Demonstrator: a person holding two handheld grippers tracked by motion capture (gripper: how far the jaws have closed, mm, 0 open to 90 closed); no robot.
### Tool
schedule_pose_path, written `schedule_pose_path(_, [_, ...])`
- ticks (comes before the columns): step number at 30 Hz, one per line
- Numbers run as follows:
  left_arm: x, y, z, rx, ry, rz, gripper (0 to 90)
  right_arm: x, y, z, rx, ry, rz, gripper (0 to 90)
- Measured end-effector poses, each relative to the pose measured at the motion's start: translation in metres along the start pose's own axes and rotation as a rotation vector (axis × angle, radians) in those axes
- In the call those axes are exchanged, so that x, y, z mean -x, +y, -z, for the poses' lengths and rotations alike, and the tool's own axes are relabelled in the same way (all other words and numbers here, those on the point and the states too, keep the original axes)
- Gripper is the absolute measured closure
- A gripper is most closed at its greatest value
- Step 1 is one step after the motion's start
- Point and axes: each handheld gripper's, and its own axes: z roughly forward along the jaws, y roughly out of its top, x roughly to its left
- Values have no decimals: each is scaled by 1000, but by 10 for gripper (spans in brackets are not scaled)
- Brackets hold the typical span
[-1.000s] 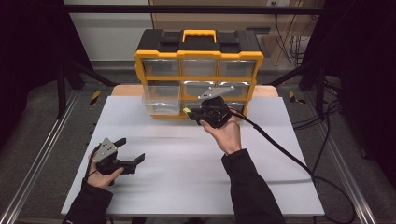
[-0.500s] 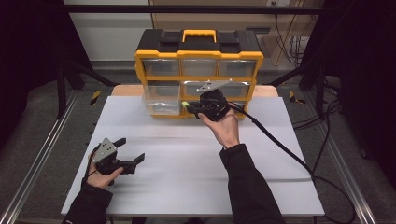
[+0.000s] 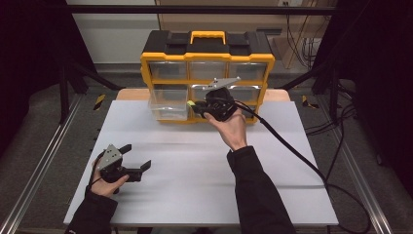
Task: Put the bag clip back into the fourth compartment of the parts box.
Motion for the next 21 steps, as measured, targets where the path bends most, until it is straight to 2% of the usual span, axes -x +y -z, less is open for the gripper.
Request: schedule_pose_path(21, [0, 0, 0, -1, -4, -4, 10, 2, 17, -9, 15, -4, 12, 784])
